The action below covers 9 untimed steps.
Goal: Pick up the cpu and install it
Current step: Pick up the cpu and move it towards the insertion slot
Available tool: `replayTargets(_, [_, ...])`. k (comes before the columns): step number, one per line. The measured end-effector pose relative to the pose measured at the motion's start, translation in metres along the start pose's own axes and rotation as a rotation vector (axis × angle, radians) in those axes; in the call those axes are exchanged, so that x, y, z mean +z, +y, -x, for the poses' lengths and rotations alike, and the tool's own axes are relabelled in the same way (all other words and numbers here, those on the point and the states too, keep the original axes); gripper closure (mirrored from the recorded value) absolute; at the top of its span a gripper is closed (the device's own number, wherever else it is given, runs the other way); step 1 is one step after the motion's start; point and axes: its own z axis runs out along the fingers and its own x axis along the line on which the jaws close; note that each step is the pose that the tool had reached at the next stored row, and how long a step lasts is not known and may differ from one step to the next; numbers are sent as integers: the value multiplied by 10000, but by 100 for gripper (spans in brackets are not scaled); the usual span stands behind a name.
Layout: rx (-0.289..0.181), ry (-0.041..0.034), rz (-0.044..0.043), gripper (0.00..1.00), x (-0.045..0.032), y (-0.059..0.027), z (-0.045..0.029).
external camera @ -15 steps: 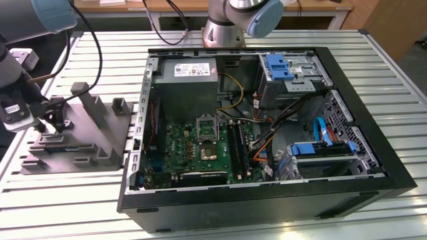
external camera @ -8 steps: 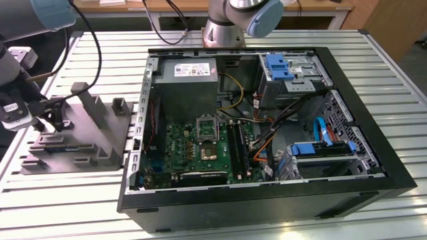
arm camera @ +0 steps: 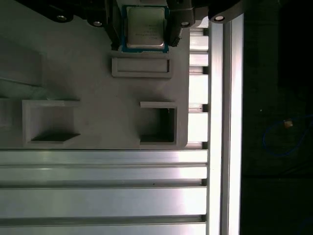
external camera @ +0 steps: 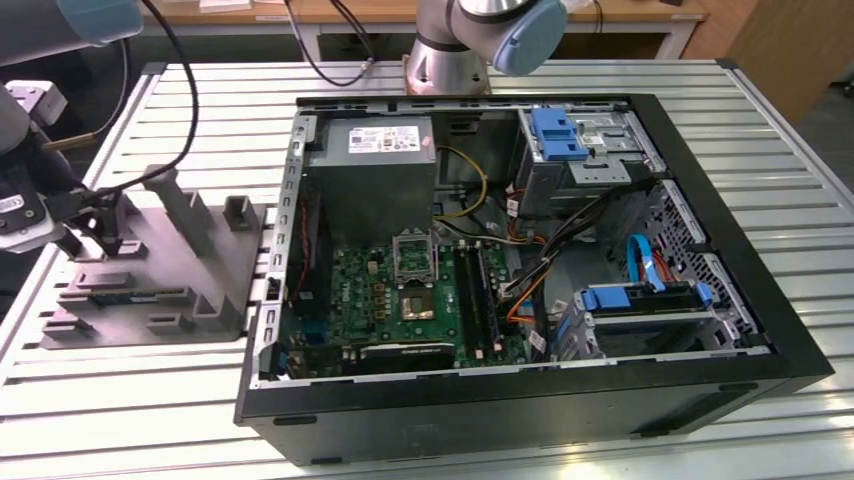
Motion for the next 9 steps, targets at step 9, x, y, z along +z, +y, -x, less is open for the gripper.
replayTargets(9, [0,0,1,53,-127,6,-6])
